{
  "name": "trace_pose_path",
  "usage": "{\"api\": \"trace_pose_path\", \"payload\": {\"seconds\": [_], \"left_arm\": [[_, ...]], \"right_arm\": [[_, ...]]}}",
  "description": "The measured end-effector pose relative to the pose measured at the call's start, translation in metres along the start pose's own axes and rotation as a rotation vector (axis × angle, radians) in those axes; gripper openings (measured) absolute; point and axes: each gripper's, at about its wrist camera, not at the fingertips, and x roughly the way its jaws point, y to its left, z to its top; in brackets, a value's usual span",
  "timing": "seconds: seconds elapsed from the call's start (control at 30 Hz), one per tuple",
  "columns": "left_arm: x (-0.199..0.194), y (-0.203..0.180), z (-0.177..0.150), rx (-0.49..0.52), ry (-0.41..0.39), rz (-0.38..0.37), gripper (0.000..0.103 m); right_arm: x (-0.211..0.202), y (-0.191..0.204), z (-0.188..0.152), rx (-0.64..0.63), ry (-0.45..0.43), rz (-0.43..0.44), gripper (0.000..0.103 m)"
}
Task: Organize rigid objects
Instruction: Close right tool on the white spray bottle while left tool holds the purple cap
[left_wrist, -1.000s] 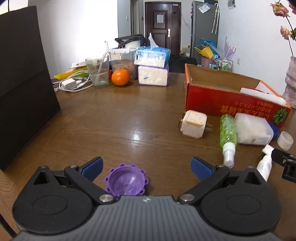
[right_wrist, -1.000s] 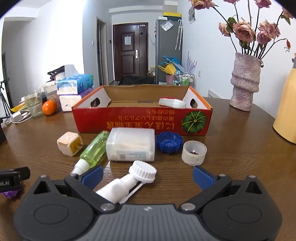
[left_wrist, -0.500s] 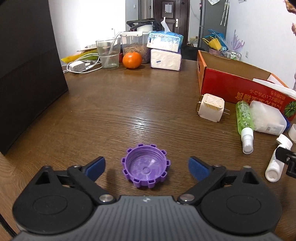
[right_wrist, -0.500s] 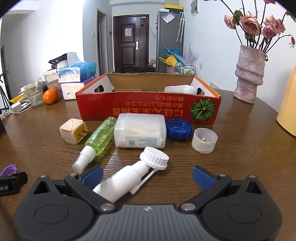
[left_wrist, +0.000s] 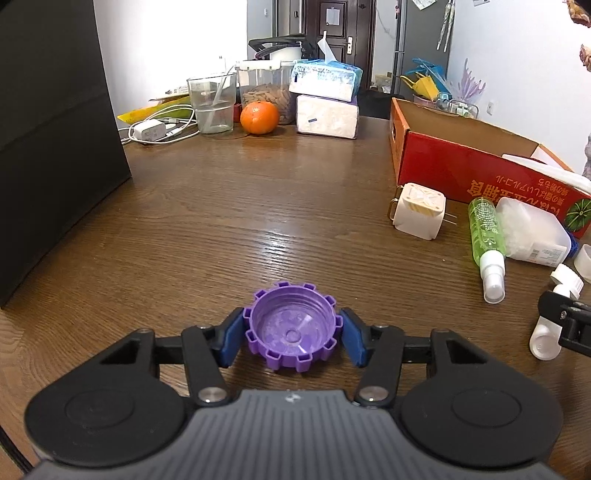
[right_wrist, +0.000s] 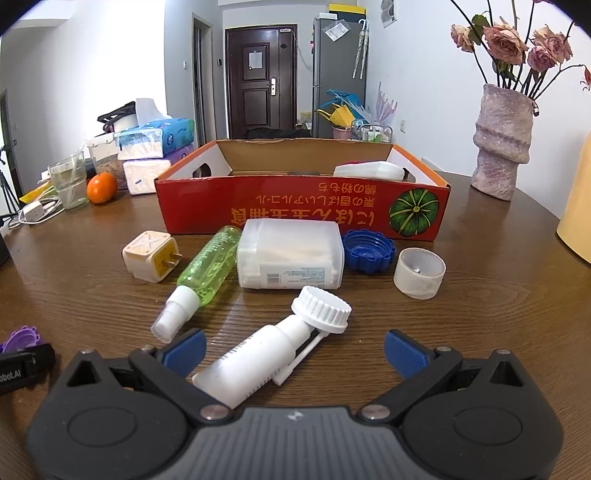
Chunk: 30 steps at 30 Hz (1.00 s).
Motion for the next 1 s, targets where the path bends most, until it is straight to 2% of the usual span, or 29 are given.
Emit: {"api": "trace_pose_path", "payload": {"seconds": [0.3, 0.47, 0.57, 0.6, 0.77, 0.93, 1.0], "left_arm": [[-0.003, -0.001, 0.001, -0.01, -0.026, -0.007, 0.056], [-0.005, -0.005, 0.001, -0.01, -0.031, -0.012, 0.056], [-0.006, -0.009, 0.0, -0.002, -0.037, -0.017, 0.056], [-0.006, -0.01, 0.0, 0.001, -0.039, -0.018, 0.056], [-0.007, -0.015, -0.001, 0.009, -0.04, -0.02, 0.056], [-0.007, -0.017, -0.002, 0.013, -0.041, -0.018, 0.056], [-0.007, -0.018, -0.002, 0.013, -0.041, -0.018, 0.056]], "right_arm": [[0.005, 0.001, 0.0, 0.001, 0.015, -0.019, 0.103], [0.011, 0.003, -0.001, -0.006, 0.029, -0.017, 0.098], [0.016, 0.004, -0.003, -0.013, 0.055, -0.004, 0.086], [0.017, 0.004, -0.003, -0.014, 0.063, -0.004, 0.078], [0.015, 0.004, -0.004, -0.012, 0.057, 0.017, 0.065], [0.012, 0.005, -0.004, -0.026, 0.045, 0.04, 0.042], [0.011, 0.005, -0.005, -0.03, 0.042, 0.047, 0.035]]}}
